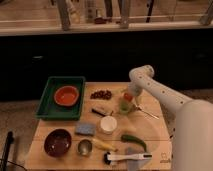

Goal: Place apple in paper cup

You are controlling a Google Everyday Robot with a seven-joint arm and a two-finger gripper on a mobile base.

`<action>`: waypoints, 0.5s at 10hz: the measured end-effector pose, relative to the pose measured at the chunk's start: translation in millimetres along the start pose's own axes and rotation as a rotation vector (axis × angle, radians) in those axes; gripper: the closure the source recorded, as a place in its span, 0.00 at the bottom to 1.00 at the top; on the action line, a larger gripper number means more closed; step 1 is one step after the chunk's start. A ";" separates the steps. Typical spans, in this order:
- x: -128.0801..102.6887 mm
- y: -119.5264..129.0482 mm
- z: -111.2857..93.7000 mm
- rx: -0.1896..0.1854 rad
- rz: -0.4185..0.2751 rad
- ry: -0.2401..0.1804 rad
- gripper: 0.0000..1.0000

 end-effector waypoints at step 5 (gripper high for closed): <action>13.3 8.2 7.6 0.025 0.007 0.005 0.68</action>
